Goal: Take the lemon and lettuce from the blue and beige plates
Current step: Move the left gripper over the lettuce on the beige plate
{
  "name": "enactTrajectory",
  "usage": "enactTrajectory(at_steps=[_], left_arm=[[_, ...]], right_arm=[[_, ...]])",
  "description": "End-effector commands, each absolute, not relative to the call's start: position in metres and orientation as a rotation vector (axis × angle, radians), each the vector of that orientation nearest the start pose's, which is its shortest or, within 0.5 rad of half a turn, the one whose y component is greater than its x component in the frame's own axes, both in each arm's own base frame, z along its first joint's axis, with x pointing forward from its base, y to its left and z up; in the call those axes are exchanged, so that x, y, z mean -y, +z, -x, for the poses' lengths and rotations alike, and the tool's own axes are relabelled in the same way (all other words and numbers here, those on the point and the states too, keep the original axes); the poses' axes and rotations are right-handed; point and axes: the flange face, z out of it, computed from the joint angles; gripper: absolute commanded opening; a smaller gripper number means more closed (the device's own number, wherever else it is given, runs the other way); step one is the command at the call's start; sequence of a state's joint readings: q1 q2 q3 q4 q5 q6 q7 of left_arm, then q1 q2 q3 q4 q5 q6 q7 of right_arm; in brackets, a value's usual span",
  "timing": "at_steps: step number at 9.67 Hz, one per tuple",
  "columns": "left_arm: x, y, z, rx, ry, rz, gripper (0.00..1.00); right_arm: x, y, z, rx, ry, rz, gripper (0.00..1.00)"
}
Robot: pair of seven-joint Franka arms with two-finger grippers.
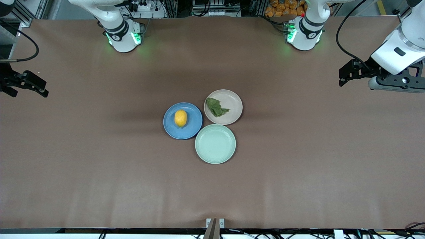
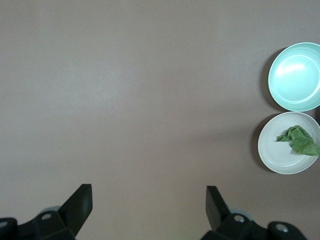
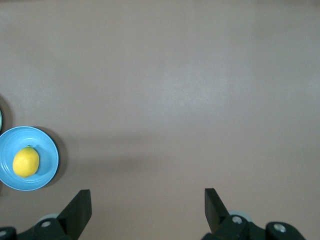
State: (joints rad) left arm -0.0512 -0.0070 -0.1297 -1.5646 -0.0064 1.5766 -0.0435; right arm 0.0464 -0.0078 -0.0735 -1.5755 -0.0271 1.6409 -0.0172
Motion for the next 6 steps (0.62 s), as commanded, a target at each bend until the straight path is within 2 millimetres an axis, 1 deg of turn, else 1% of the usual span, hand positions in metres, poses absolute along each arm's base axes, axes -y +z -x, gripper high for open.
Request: enactTrajectory(at_steps=[1, 4, 5, 6], left_arm=[[0.103, 0.634, -0.543, -0.246, -0.028, 3.168, 1.00], [0.108, 0.628, -0.545, -0.232, -0.008, 3.171, 1.00], [0.109, 0.619, -0.548, -0.179, 0.024, 3.184, 1.00], [0.116, 0.606, -0.549, -0.109, 0.079, 3.236, 1.00]], right_arm=[[0.020, 0.638, -0.563, -0.016, -0.108, 3.183, 1.00], [0.022, 0.638, -0.562, -0.023, -0.108, 3.183, 1.00], [0.024, 0.638, -0.562, -0.028, -0.108, 3.184, 1.00], [0.024, 0.637, -0.562, -0.028, -0.106, 3.184, 1.00]])
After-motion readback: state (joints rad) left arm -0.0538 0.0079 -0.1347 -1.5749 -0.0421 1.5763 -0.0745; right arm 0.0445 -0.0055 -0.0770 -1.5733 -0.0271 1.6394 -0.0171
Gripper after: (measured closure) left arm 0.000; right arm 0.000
